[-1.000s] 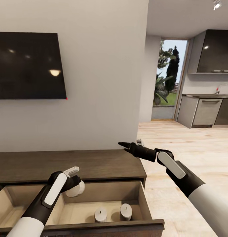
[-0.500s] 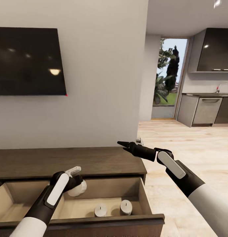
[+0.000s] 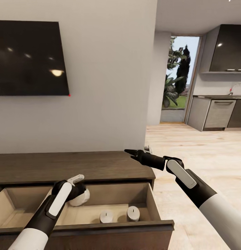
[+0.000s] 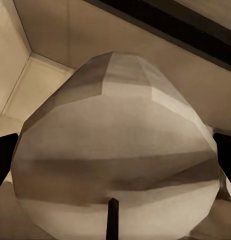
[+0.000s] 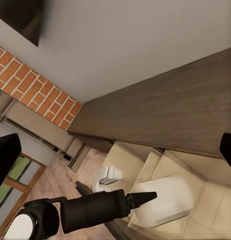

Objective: Place each of the two pumpkins and all three candles from the living room inside a cabinet in the living room (use any cabinet), then make sure every cabinet is closed, and position the cauldron so it is next to a table in the living room.

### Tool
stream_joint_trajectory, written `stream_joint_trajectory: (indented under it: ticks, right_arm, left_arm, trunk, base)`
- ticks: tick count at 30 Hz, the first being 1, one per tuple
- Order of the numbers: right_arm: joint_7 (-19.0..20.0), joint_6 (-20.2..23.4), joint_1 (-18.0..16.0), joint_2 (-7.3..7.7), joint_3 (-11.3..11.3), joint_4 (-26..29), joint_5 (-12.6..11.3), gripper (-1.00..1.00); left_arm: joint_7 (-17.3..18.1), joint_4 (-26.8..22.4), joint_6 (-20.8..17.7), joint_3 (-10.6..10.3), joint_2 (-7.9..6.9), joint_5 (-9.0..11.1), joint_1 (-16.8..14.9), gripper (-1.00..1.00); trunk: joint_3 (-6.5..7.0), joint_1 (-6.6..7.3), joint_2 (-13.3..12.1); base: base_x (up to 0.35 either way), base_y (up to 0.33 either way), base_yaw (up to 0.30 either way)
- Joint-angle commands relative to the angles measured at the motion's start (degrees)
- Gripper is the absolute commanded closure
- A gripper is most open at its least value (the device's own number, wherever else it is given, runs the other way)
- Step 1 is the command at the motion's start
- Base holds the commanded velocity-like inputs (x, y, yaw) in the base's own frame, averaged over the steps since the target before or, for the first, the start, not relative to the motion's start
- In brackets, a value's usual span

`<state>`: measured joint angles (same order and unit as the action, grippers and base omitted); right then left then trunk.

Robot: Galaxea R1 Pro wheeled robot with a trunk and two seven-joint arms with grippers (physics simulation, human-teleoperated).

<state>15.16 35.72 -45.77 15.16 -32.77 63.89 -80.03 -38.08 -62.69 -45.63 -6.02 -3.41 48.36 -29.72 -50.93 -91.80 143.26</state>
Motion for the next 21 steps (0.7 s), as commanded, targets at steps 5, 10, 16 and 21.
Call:
stream_joint_trajectory:
  ticks: [5,10,16,21]
  right_arm:
    - [0.13,0.06,-0.04,0.05,-0.12,0.00,-0.12,-1.00]
    - [0.13,0.08,-0.06,0.08,-0.10,0.00,-0.12,-1.00]
    - [0.13,0.10,-0.05,0.38,-0.10,0.00,-0.12,-1.00]
    - [0.13,0.07,-0.03,0.40,-0.10,0.00,-0.12,-1.00]
  left_arm:
    - [-0.85,4.61,3.82,-0.05,0.05,-1.64,-0.09,1.00]
    - [-0.85,6.09,6.55,-0.12,0.33,-3.09,-0.13,1.00]
    - [-0.85,6.01,6.85,-0.13,0.18,-3.26,-0.15,1.00]
    - [-0.85,5.90,6.87,-0.13,0.22,-3.27,-0.16,1.00]
  trunk:
    - [-1.18,-0.11,0.10]
    - [-2.28,-0.24,0.17]
    - [-3.61,-0.39,0.25]
    - [-4.06,-0.45,0.28]
  base:
    - [0.000,0.000,0.000]
    - [0.000,0.000,0.000]
    - [0.000,0.000,0.000]
    - [0.000,0.000,0.000]
